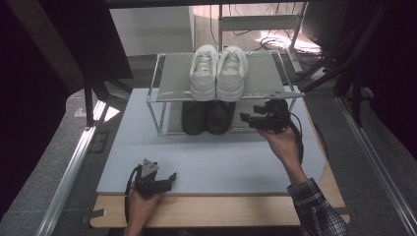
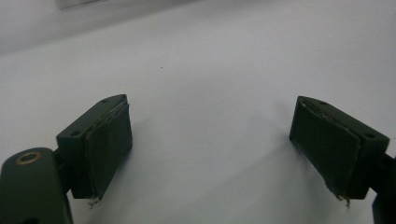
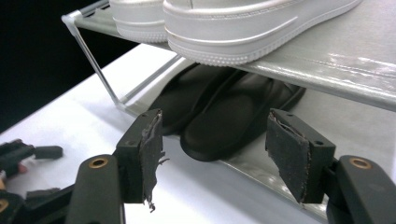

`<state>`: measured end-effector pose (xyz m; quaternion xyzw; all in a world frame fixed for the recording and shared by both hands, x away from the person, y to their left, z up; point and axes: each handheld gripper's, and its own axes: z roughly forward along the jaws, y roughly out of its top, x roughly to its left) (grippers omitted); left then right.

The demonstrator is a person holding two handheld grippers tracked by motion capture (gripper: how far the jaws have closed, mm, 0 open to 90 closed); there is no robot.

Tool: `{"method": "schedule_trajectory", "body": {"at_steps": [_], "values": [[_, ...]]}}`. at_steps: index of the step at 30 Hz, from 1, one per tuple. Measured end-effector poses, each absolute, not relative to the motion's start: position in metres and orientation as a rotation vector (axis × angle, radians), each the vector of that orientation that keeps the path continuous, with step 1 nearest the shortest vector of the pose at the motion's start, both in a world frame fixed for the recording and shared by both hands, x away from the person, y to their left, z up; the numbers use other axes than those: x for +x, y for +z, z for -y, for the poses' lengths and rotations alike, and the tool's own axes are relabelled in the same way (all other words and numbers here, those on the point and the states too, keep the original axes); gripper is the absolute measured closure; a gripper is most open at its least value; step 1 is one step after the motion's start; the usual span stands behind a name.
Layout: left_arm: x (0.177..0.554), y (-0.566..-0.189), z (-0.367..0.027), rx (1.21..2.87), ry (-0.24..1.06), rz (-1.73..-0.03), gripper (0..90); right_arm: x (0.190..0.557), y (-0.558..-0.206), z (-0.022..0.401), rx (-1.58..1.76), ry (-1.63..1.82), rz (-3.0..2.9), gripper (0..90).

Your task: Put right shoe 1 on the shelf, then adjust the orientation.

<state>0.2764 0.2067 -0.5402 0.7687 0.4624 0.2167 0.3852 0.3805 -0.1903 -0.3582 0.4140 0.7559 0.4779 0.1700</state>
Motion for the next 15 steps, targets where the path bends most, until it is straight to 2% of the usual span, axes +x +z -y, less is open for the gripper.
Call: {"method": "schedule_trajectory", "body": {"at_steps": [15], "values": [[0.276,-0.540,-0.207,1.958,0.551,-1.178,12.6,0.360,-0.359,0.199,1.088,1.267,-2.156,31.7]]}}
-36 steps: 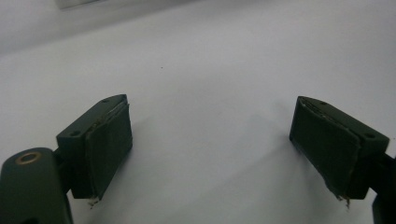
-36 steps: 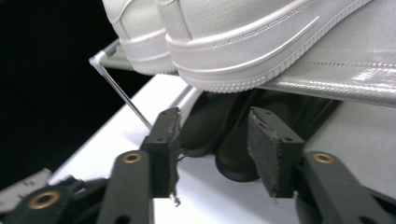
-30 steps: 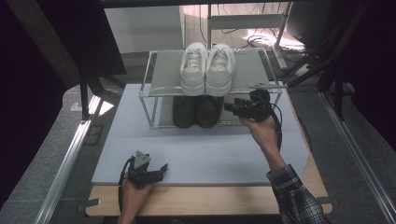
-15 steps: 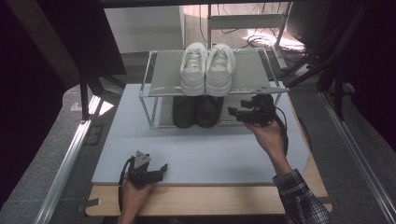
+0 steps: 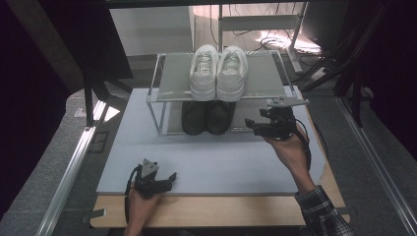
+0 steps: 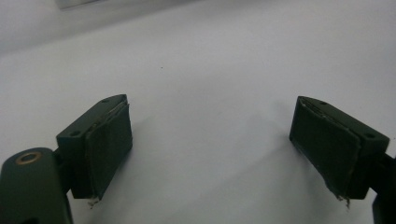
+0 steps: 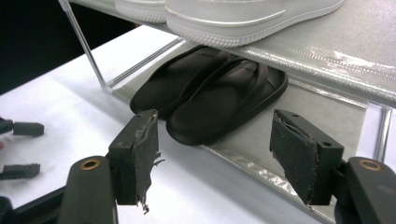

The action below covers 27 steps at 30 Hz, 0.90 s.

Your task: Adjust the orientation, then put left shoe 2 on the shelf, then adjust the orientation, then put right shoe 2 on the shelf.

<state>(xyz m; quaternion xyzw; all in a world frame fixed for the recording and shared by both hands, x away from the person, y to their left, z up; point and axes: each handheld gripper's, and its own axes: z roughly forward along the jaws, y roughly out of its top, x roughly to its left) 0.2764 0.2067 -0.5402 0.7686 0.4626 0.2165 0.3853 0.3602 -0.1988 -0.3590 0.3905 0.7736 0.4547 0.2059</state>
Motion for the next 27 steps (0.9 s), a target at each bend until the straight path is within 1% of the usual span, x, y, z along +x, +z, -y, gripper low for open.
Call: {"method": "schedule_trajectory", "body": {"at_steps": [7,27], "values": [[0.276,-0.540,-0.207,1.958,0.551,-1.179,12.7,0.351,-0.363,0.204,1.068,1.250,-2.162,29.1],[0.276,-0.540,-0.206,1.957,0.551,-1.183,12.8,0.325,-0.369,0.225,1.046,1.240,-2.155,25.6]]}}
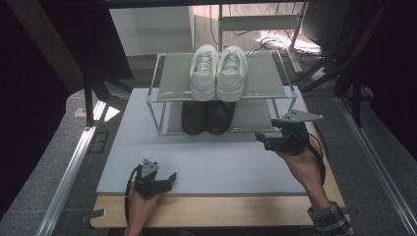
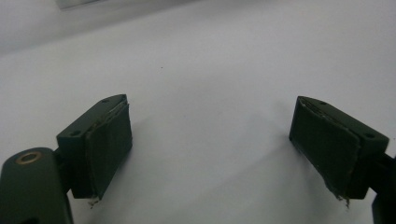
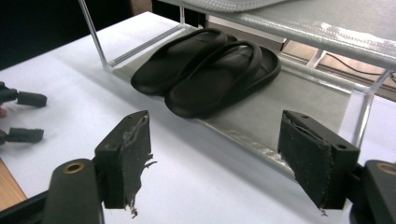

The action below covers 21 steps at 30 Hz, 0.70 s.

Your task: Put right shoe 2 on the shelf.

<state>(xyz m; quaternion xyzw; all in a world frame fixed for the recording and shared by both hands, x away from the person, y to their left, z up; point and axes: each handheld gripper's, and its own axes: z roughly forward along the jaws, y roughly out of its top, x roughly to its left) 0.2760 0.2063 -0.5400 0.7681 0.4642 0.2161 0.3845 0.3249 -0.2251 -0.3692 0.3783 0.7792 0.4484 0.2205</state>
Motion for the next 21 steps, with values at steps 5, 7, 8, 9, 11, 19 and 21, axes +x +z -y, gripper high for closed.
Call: {"method": "schedule_trajectory", "body": {"at_steps": [5,7,8,9,11,19,21], "values": [[0.276,-0.540,-0.206,1.959,0.552,-1.181,12.8,0.318,-0.376,0.231,1.046,1.212,-2.158,24.6],[0.276,-0.540,-0.206,1.960,0.553,-1.180,12.7,0.316,-0.379,0.233,1.048,1.208,-2.162,24.0],[0.276,-0.540,-0.206,1.960,0.552,-1.181,12.8,0.315,-0.380,0.235,1.050,1.204,-2.163,23.9],[0.276,-0.540,-0.206,1.960,0.552,-1.181,12.7,0.313,-0.382,0.236,1.050,1.197,-2.163,23.6],[0.276,-0.540,-0.206,1.957,0.553,-1.181,12.8,0.311,-0.385,0.239,1.051,1.189,-2.166,23.0],[0.276,-0.540,-0.206,1.959,0.553,-1.181,12.7,0.300,-0.401,0.247,1.043,1.120,-2.190,15.5],[0.276,-0.540,-0.206,1.957,0.551,-1.184,12.7,0.298,-0.406,0.248,1.041,1.096,-2.198,14.3]]}}
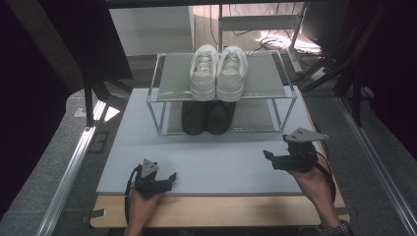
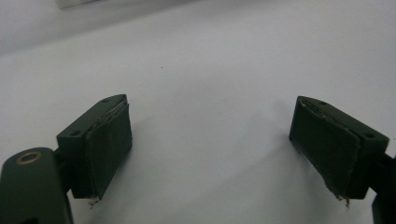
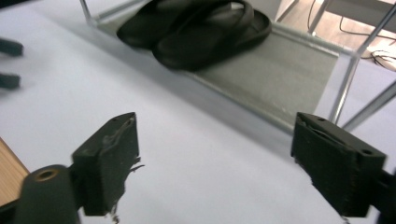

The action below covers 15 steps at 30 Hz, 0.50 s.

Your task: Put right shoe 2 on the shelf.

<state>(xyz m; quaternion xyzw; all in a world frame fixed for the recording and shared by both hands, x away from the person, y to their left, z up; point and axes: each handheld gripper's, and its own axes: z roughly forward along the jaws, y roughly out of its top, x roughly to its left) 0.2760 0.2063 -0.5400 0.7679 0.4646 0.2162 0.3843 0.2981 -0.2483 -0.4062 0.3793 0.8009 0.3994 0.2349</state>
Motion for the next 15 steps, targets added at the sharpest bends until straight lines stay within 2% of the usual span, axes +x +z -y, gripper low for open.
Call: {"method": "schedule_trajectory", "body": {"at_steps": [7,15], "values": [[0.276,-0.540,-0.206,1.960,0.553,-1.182,12.7,0.289,-0.427,0.252,1.038,1.052,-2.215,8.7],[0.276,-0.540,-0.206,1.958,0.553,-1.183,12.8,0.283,-0.453,0.256,1.057,1.053,-2.225,7.8]]}}
